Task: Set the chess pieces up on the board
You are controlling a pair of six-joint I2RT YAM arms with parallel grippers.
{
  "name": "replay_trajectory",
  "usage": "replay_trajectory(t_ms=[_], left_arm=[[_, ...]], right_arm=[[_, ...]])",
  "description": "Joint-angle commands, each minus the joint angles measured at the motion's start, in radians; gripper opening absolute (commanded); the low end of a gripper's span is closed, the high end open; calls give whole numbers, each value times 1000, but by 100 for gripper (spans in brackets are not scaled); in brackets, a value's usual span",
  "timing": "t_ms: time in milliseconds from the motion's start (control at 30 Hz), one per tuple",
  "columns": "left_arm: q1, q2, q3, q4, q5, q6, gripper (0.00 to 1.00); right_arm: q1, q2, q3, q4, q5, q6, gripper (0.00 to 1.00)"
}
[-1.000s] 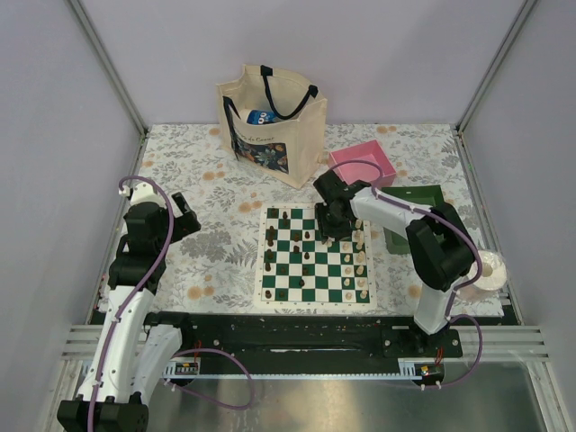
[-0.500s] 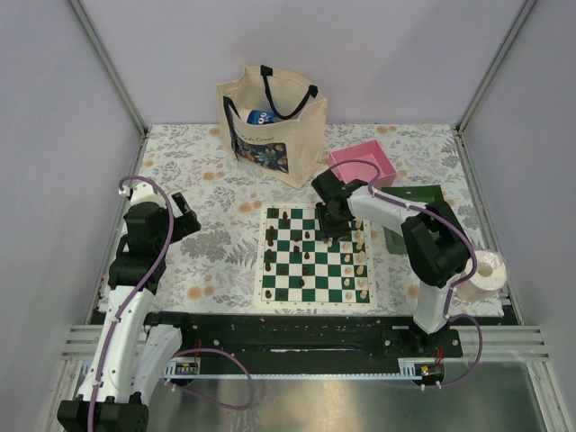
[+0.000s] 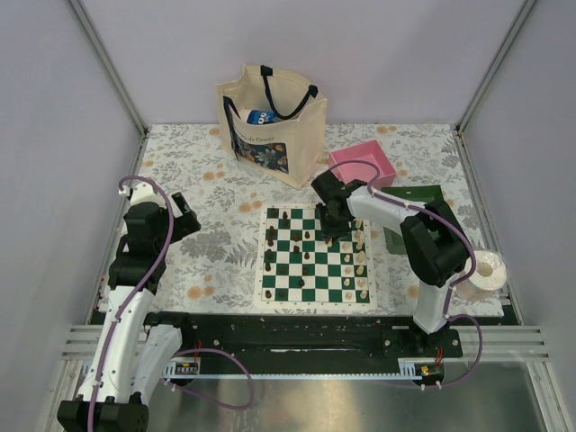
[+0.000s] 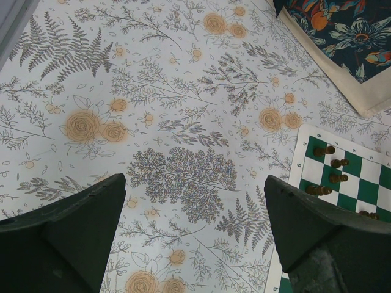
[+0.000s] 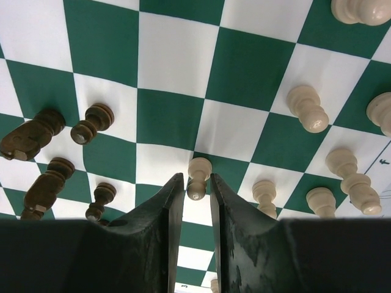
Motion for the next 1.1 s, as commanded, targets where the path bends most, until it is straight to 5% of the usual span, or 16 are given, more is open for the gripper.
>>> replay_trajectory(t_ms=[0, 300, 1067], left_arm=[[5, -8, 16, 39, -7, -3, 99], [5, -8, 14, 40, -6, -3, 99], [5, -8, 14, 39, -4, -4, 99]], right_arm=[[3, 11, 21, -7, 7, -1, 32], [3, -30, 12, -7, 47, 5, 21], [-113, -66, -44, 39, 82, -6, 20]])
